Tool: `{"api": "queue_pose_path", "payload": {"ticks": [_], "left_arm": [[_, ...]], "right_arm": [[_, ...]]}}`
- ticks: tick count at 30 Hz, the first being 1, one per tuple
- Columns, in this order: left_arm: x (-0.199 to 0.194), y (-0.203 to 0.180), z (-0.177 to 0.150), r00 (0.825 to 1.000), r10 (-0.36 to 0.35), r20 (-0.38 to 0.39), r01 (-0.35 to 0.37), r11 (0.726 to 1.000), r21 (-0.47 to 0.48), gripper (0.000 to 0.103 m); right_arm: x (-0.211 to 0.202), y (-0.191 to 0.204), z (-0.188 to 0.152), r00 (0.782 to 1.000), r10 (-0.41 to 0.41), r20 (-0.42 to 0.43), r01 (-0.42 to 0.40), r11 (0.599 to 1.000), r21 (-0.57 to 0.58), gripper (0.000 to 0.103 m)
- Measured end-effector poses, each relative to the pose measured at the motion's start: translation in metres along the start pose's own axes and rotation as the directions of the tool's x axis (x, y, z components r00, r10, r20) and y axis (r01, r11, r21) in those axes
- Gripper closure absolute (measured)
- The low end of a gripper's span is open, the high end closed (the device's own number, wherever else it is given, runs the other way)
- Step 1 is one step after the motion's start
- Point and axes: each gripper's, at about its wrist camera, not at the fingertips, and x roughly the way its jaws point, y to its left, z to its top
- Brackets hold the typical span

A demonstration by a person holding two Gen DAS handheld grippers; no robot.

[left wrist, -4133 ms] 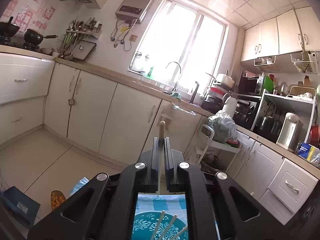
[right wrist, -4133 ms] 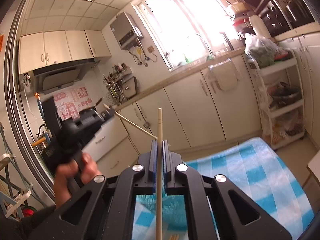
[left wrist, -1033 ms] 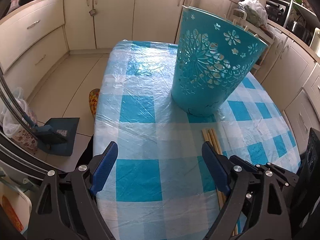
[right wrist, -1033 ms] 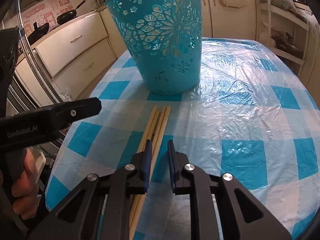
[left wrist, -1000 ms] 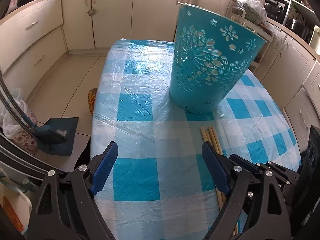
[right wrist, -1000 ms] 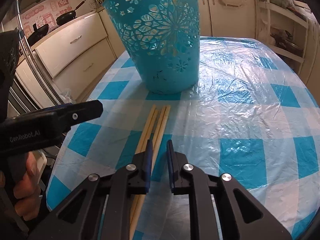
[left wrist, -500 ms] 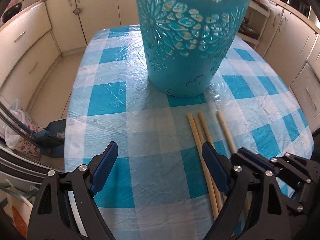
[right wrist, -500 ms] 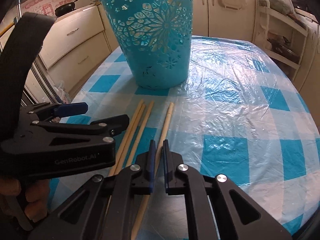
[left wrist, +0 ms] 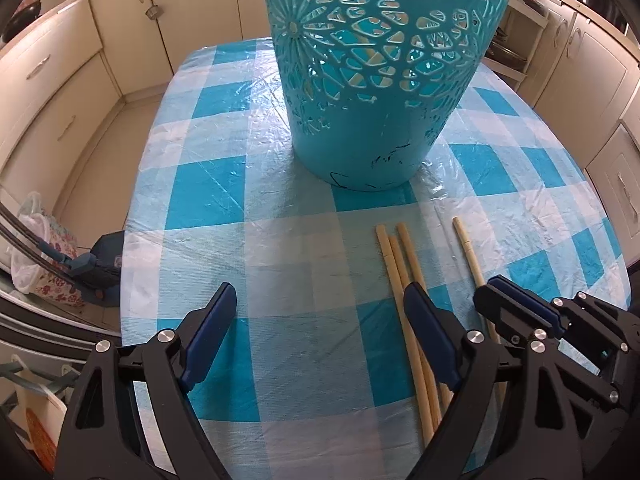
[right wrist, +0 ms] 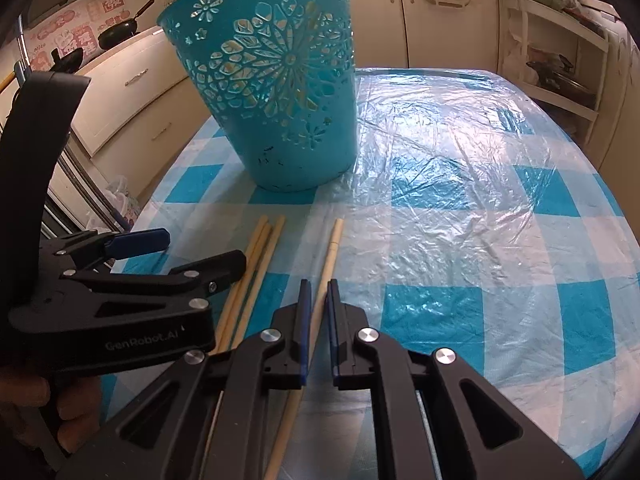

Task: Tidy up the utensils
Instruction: 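Grasp a chopstick with the left gripper, drop it into the basket while the right gripper holds its chopstick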

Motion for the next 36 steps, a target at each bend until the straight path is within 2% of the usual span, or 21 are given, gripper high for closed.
{"api": "queue_pose_path", "payload": {"ticks": [3, 10, 13, 15, 17, 21, 25, 28, 31, 34, 35, 36], "left_arm": [[0.003, -0.004, 0.002, 1.0, 0.006, -0.015, -0.006, 1.0, 0.009, 0.03], [0.001, -0.005, -0.002, 1.0, 0.021, -0.009, -0.021, 0.999, 0.039, 0.035], [0.0, -0.012, 0.0, 1.0, -0.004, 0.0, 0.004, 0.997, 0.077, 0.054], [-0.002, -0.019, 0.002, 0.999, -0.034, -0.001, 0.034, 0.992, 0.125, 0.081], [-0.002, -0.021, 0.003, 0.998, -0.067, -0.012, 0.068, 0.987, 0.146, 0.095], [-0.003, -0.01, 0.006, 0.986, -0.159, -0.045, 0.163, 0.981, 0.108, 0.098], [-0.033, 0.007, 0.01, 0.974, -0.228, -0.002, 0.227, 0.97, 0.083, 0.098], [-0.078, 0.019, 0.02, 0.941, -0.328, 0.079, 0.321, 0.943, 0.083, 0.098], [-0.132, 0.028, 0.041, 0.895, -0.384, 0.225, 0.37, 0.923, 0.105, 0.098], [-0.176, 0.032, 0.07, 0.832, -0.383, 0.402, 0.369, 0.922, 0.116, 0.098], [-0.189, 0.033, 0.081, 0.796, -0.37, 0.479, 0.362, 0.925, 0.112, 0.098], [-0.196, 0.032, 0.091, 0.768, -0.361, 0.529, 0.363, 0.926, 0.104, 0.098]], "right_arm": [[-0.001, -0.002, 0.001, 1.0, -0.005, -0.009, 0.005, 1.0, -0.005, 0.094], [-0.001, -0.003, 0.002, 1.0, -0.006, -0.011, 0.006, 1.0, -0.005, 0.094], [0.003, 0.0, 0.007, 1.0, -0.011, -0.016, 0.011, 1.0, -0.026, 0.094], [0.004, -0.001, 0.01, 1.0, -0.006, -0.028, 0.005, 0.999, -0.039, 0.094], [0.005, -0.003, 0.011, 0.999, 0.007, -0.039, -0.009, 0.999, -0.052, 0.094], [0.006, -0.013, 0.011, 0.997, 0.066, -0.03, -0.066, 0.998, -0.002, 0.096], [0.007, -0.026, 0.01, 0.992, 0.124, -0.013, -0.123, 0.99, 0.075, 0.097], [0.007, -0.026, 0.009, 0.992, 0.124, -0.008, -0.123, 0.989, 0.077, 0.097], [0.007, -0.025, 0.008, 0.992, 0.124, -0.005, -0.123, 0.989, 0.08, 0.097], [0.006, -0.025, 0.007, 0.991, 0.131, -0.003, -0.13, 0.988, 0.088, 0.097], [0.006, -0.027, 0.008, 0.991, 0.134, -0.002, -0.133, 0.987, 0.091, 0.097], [0.006, -0.028, 0.008, 0.991, 0.136, -0.001, -0.135, 0.986, 0.093, 0.097]]}}
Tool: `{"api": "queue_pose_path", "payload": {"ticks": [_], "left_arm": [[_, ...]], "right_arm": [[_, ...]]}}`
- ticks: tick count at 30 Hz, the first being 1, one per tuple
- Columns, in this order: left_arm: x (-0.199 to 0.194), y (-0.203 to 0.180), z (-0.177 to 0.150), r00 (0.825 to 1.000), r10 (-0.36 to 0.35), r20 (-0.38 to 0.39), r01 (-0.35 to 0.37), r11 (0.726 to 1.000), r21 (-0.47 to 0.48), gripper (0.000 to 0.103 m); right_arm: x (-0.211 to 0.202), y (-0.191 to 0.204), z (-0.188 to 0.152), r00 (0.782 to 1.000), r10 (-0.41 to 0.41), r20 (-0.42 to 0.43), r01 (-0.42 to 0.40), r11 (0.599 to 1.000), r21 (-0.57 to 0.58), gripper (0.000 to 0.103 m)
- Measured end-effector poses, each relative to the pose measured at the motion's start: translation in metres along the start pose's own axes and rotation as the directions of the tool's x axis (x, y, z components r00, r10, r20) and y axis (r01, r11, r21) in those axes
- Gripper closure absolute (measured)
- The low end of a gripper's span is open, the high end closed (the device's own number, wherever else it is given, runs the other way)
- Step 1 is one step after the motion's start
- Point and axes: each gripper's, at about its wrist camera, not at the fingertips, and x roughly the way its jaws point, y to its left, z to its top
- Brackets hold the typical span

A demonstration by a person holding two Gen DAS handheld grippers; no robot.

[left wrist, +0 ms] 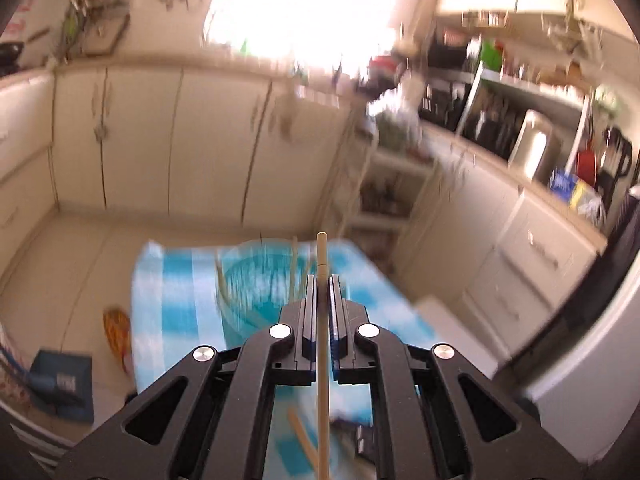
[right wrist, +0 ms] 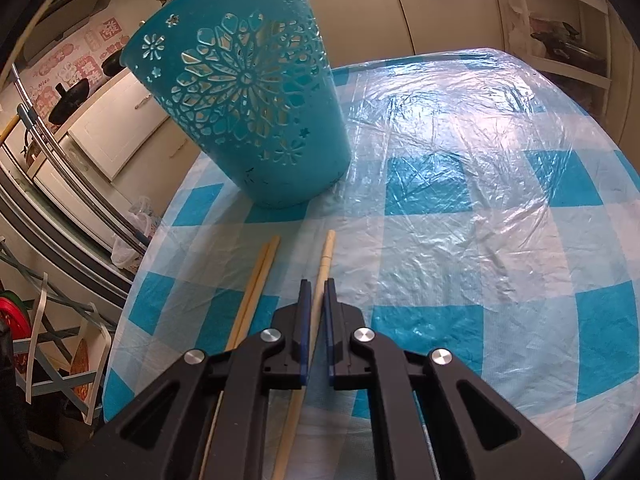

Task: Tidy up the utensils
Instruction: 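Grasp a chopstick with the left gripper, drop it into the basket while the right gripper holds its chopstick, then lift the chopstick with the right gripper over the teal basket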

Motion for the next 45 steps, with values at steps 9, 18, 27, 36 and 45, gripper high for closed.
{"api": "queue_pose_path", "payload": {"ticks": [9, 18, 27, 36, 45], "left_arm": [[0.032, -0.002, 0.062, 0.901, 0.223, 0.372, -0.206, 0.975, -0.086, 0.098], [0.084, 0.023, 0.025, 0.896, 0.319, 0.308, -0.293, 0.948, -0.127, 0.098], [0.091, 0.02, -0.014, 0.909, 0.351, 0.225, -0.353, 0.935, -0.033, 0.086], [0.023, 0.03, -0.029, 0.872, 0.422, 0.25, -0.427, 0.903, -0.035, 0.018], [-0.001, 0.037, -0.082, 0.876, 0.471, 0.099, -0.476, 0.879, 0.027, 0.008]], "right_arm": [[0.0, -0.003, 0.001, 1.0, 0.015, 0.004, -0.015, 1.0, 0.016, 0.097], [0.0, -0.002, 0.0, 1.0, 0.016, 0.004, -0.016, 1.0, 0.018, 0.097], [0.001, 0.007, 0.0, 1.0, -0.015, 0.004, 0.015, 1.0, -0.015, 0.097], [0.005, 0.025, -0.004, 0.995, -0.103, 0.013, 0.104, 0.989, -0.107, 0.097], [0.007, 0.034, -0.008, 0.988, -0.152, 0.008, 0.152, 0.975, -0.161, 0.097]]}}
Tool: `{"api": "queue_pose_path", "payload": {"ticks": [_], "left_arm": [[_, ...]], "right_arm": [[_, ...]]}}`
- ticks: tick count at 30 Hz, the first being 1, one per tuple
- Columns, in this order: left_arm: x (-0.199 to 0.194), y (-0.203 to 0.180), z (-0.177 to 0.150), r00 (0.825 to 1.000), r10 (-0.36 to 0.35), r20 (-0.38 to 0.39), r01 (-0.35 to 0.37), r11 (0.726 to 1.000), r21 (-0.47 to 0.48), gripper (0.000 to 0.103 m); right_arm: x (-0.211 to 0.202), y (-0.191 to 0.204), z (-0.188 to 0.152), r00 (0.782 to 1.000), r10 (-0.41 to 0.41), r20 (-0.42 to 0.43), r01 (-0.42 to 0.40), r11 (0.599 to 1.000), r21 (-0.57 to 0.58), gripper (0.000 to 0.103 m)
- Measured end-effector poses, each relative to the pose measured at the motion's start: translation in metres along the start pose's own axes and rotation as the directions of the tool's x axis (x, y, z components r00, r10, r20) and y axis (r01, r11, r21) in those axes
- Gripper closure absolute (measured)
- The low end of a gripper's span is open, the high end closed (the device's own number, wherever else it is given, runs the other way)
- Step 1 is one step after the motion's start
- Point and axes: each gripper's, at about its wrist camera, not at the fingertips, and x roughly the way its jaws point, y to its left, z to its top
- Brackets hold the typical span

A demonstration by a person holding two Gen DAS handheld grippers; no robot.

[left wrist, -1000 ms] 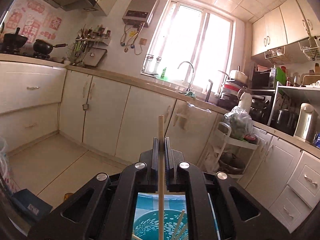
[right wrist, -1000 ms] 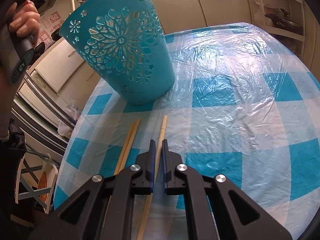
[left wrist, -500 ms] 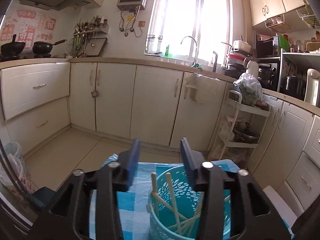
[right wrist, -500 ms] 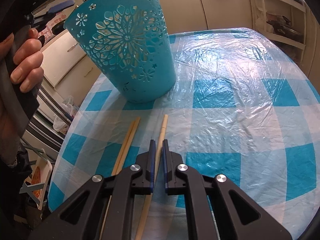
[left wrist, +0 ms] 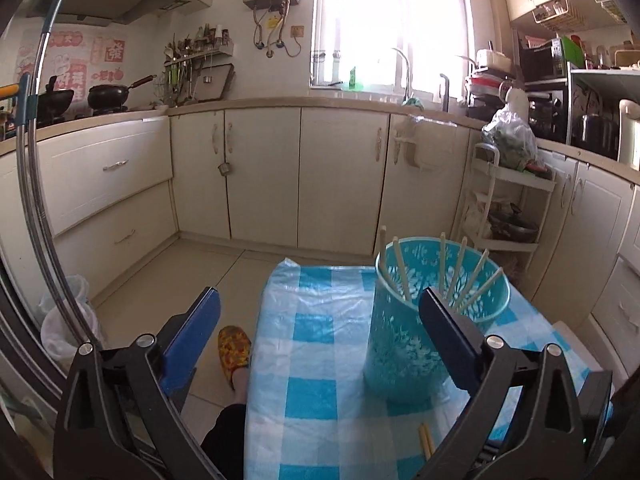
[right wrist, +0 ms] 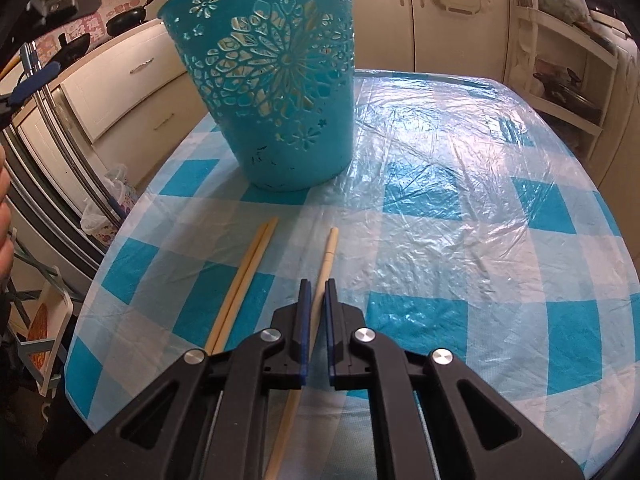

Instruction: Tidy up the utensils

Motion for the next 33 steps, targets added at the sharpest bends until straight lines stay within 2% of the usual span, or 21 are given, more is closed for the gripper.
{"api": "queue_pose_path", "payload": {"ticks": [3, 6, 10, 13, 19, 22, 26, 28, 33], "left_arm": [[0.006, 0.0, -0.02, 0.998, 0.005, -0.065, -0.004, 1.0, 0.014, 0.008], [0.022, -0.003, -0.037, 0.988, 0.01, -0.153, -0.007, 1.0, 0.023, 0.008], [0.038, -0.008, -0.056, 0.975, 0.013, -0.222, -0.005, 0.999, 0.035, 0.008], [0.046, -0.011, -0.067, 0.965, 0.006, -0.261, 0.004, 0.999, 0.039, 0.008], [0.057, -0.019, -0.086, 0.948, -0.009, -0.318, 0.023, 0.999, 0.041, 0.008], [0.061, -0.02, -0.092, 0.941, -0.013, -0.339, 0.028, 0.999, 0.04, 0.008], [0.069, -0.018, -0.103, 0.927, -0.016, -0.374, 0.028, 0.999, 0.025, 0.008], [0.074, -0.017, -0.105, 0.911, -0.026, -0.411, 0.031, 0.999, 0.007, 0.008], [0.076, -0.007, -0.108, 0.906, -0.05, -0.421, 0.03, 0.998, -0.054, 0.008]], "right_arm": [[0.0, 0.004, -0.001, 1.0, -0.022, 0.005, 0.022, 1.0, -0.019, 0.096], [-0.006, -0.003, -0.003, 1.0, -0.006, 0.007, 0.006, 1.0, 0.019, 0.097], [-0.02, -0.015, -0.007, 0.997, 0.068, 0.041, -0.072, 0.992, 0.102, 0.097], [-0.036, -0.021, -0.005, 0.986, 0.134, 0.096, -0.147, 0.979, 0.141, 0.097], [-0.07, -0.025, 0.005, 0.947, 0.229, 0.225, -0.268, 0.949, 0.164, 0.097], [-0.087, -0.028, 0.016, 0.919, 0.262, 0.293, -0.319, 0.933, 0.167, 0.097], [-0.11, -0.027, 0.037, 0.883, 0.283, 0.374, -0.354, 0.925, 0.136, 0.098], [-0.123, -0.024, 0.048, 0.864, 0.291, 0.41, -0.365, 0.924, 0.112, 0.098], [-0.151, -0.017, 0.074, 0.829, 0.296, 0.475, -0.359, 0.932, 0.047, 0.098]]}}
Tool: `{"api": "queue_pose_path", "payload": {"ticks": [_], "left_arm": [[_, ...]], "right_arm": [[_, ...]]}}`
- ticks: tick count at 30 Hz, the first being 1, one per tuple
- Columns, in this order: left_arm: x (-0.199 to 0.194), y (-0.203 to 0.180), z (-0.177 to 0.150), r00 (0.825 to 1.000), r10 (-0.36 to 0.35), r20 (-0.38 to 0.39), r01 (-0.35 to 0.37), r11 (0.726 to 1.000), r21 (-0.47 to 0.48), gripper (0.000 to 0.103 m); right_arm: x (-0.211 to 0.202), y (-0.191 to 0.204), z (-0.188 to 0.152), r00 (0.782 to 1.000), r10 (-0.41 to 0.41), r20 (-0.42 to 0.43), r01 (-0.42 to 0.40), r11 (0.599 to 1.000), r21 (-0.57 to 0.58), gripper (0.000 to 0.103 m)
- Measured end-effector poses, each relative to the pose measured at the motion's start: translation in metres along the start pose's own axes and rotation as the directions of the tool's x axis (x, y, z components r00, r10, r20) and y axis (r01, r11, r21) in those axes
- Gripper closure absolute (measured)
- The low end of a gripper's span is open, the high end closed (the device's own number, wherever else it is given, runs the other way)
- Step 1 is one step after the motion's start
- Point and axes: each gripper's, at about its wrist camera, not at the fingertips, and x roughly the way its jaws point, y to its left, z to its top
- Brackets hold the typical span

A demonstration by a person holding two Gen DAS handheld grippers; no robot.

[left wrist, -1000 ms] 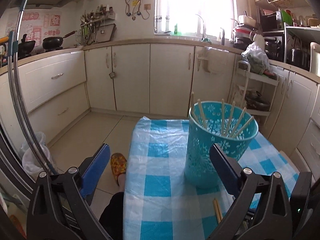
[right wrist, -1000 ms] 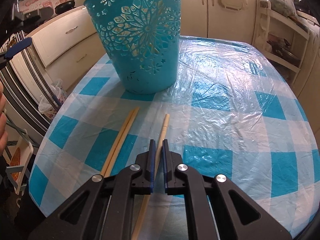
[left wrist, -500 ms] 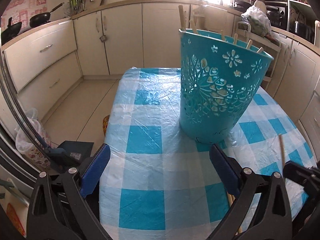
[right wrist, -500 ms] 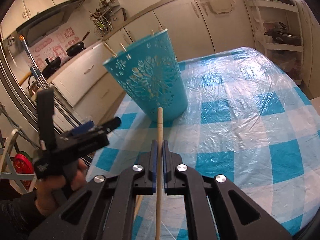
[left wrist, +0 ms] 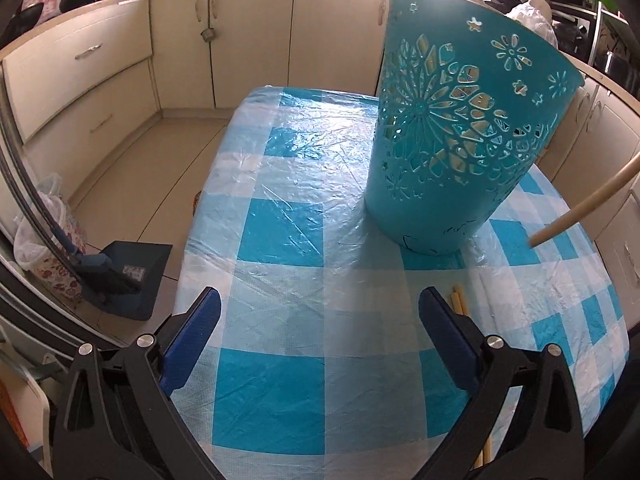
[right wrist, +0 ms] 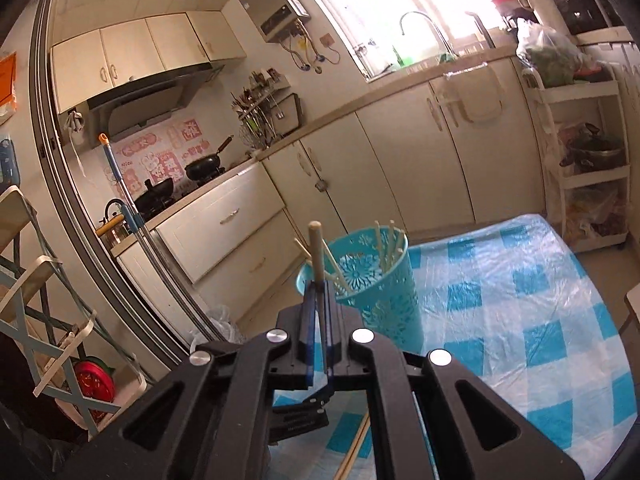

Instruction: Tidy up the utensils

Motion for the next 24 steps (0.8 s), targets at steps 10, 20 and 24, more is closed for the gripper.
{"api": "queue_pose_path", "payload": {"ticks": [10, 20, 24], "left_arm": [[0.004, 0.004, 0.0, 1.0, -0.012, -0.021, 0.012, 1.0, -0.015, 0.008], [0.007, 0.01, 0.002, 0.999, -0.028, -0.043, 0.026, 0.998, -0.051, 0.008], [0.008, 0.008, 0.001, 0.999, -0.026, -0.048, 0.024, 0.999, -0.042, 0.008]], "right_arm": [[-0.005, 0.018, 0.048, 0.999, -0.004, 0.039, 0.007, 0.996, -0.087, 0.102], [0.067, -0.04, -0.033, 0.92, -0.236, -0.312, 0.23, 0.972, -0.055, 0.039], [0.106, -0.074, -0.076, 0.836, -0.358, -0.416, 0.346, 0.932, -0.107, 0.065]]}}
